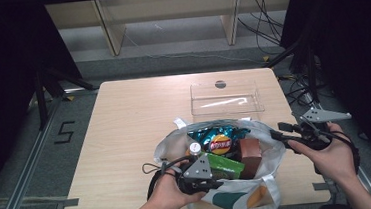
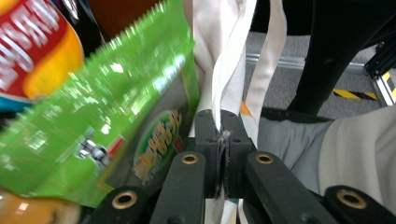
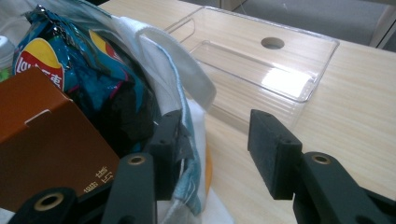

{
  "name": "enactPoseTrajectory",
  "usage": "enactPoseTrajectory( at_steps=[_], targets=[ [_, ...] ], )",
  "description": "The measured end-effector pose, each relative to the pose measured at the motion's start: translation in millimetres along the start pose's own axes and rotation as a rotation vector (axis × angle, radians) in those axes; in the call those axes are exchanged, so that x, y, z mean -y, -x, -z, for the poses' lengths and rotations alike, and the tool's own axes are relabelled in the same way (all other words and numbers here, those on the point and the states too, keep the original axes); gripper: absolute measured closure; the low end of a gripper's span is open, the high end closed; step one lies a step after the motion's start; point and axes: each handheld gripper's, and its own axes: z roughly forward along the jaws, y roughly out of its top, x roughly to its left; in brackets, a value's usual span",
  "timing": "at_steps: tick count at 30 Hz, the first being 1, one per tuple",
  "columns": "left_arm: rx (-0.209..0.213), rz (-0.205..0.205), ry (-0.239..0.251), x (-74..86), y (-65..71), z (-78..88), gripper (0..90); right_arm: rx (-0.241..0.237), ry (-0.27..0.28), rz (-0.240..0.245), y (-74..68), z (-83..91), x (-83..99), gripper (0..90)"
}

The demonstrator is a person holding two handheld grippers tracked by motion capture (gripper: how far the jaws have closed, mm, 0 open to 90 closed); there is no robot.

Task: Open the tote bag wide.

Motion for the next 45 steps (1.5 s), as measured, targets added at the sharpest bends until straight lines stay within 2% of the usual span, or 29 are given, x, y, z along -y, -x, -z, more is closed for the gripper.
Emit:
enactPoseTrajectory(
  at_steps=[2,3,4,5,7,8,11,12,13,16,17,19,20,22,23,24,25,27,28,29,31,33,35,36,38,40,42,43,45],
  targets=[
    [0.000,0.007,-0.015,3.1,0.6,-4.3,87.5,-0.002,0.008,0.028,2.8,-2.6,1.9,56.3],
    [0.002,0.005,-0.023,4.4,0.3,-6.0,87.4,-0.007,-0.003,-0.002,0.6,-2.8,3.1,56.4],
    [0.001,0.008,-0.024,5.7,0.4,-7.7,87.3,-0.004,-0.003,0.002,0.8,-3.0,3.8,56.4],
    [0.001,0.014,-0.024,6.5,0.4,-8.7,87.3,0.007,0.024,-0.003,0.4,-5.5,4.0,56.6],
    [-0.012,0.006,-0.017,7.6,0.5,-9.6,86.8,-0.002,-0.004,-0.017,-1.0,-3.6,4.6,57.2],
    [-0.014,0.004,-0.018,7.7,0.9,-9.1,86.1,-0.010,-0.005,-0.001,-0.6,-3.1,5.4,57.5],
    [-0.016,0.013,0.007,7.2,3.2,-2.8,77.0,-0.013,-0.005,0.014,-1.0,-2.7,4.8,57.6],
    [-0.017,0.020,0.024,6.5,4.1,1.6,74.5,-0.017,0.006,0.022,-0.9,-2.6,3.8,57.6],
    [-0.019,0.025,0.049,5.8,4.8,6.8,71.6,-0.018,0.010,0.004,-3.2,-2.7,3.2,57.6],
    [-0.021,0.075,0.116,3.3,4.7,27.6,61.0,-0.026,0.028,0.040,-2.2,-1.6,-0.7,57.4],
    [-0.023,0.092,0.146,3.0,3.9,35.5,56.8,-0.023,0.020,0.013,-5.1,0.3,-2.0,57.4],
    [-0.027,0.106,0.216,1.9,-2.8,54.1,51.3,-0.029,0.032,0.023,-4.8,0.3,-4.4,57.4],
    [-0.048,0.148,0.265,1.5,-5.8,64.4,50.9,-0.030,0.033,0.021,-5.0,0.6,-5.5,57.6],
    [-0.108,0.138,0.340,-0.3,-16.3,85.9,49.9,-0.036,0.050,0.020,-5.5,0.6,-7.0,57.7],
    [-0.147,0.147,0.375,-0.6,-21.7,95.3,48.8,-0.035,0.055,0.034,-4.9,0.4,-7.6,58.3],
    [-0.206,0.148,0.388,-0.6,-28.0,104.7,47.9,-0.035,0.055,0.037,-5.0,0.5,-8.2,58.9],
    [-0.276,0.147,0.387,0.1,-35.6,112.3,47.6,-0.032,0.064,0.008,-7.2,-0.1,-8.9,59.6],
    [-0.387,0.166,0.376,4.9,-52.6,122.5,47.3,-0.027,0.055,0.031,-6.3,-0.5,-8.6,61.9],
    [-0.415,0.177,0.362,8.3,-61.2,125.1,46.9,-0.027,0.058,0.027,-6.7,-1.2,-8.9,63.4],
    [-0.425,0.200,0.357,12.1,-69.2,126.2,45.8,-0.021,0.064,0.058,-4.6,-1.6,-9.6,64.6],
    [-0.443,0.235,0.344,19.4,-81.7,126.0,44.4,-0.035,0.055,0.041,-6.0,-1.3,-10.1,65.9],
    [-0.436,0.262,0.349,26.4,-91.3,123.3,42.7,-0.034,0.048,0.047,-5.3,-1.2,-10.7,67.0],
    [-0.369,0.289,0.368,32.5,-97.5,118.0,39.8,-0.032,0.049,0.074,-2.8,-1.6,-11.6,67.5],
    [-0.320,0.293,0.368,35.0,-99.9,114.8,38.6,-0.025,0.052,0.048,-4.7,-1.4,-11.9,67.4],
    [-0.283,0.295,0.330,38.7,-101.0,108.3,36.9,-0.042,0.036,0.060,-4.7,-0.5,-13.0,67.2],
    [-0.310,0.280,0.271,42.3,-102.8,103.2,38.4,-0.043,0.026,0.066,-5.6,-1.3,-13.7,66.6],
    [-0.316,0.246,0.224,45.2,-105.5,99.8,44.0,-0.041,0.022,0.075,-5.3,-3.5,-14.6,66.0],
    [-0.309,0.240,0.215,46.1,-106.4,98.3,47.6,-0.043,0.017,0.066,-5.9,-4.3,-15.0,66.1],
    [-0.304,0.221,0.203,47.5,-107.9,95.9,59.3,-0.041,0.021,0.089,-4.9,-7.1,-15.0,69.4]
  ],
)
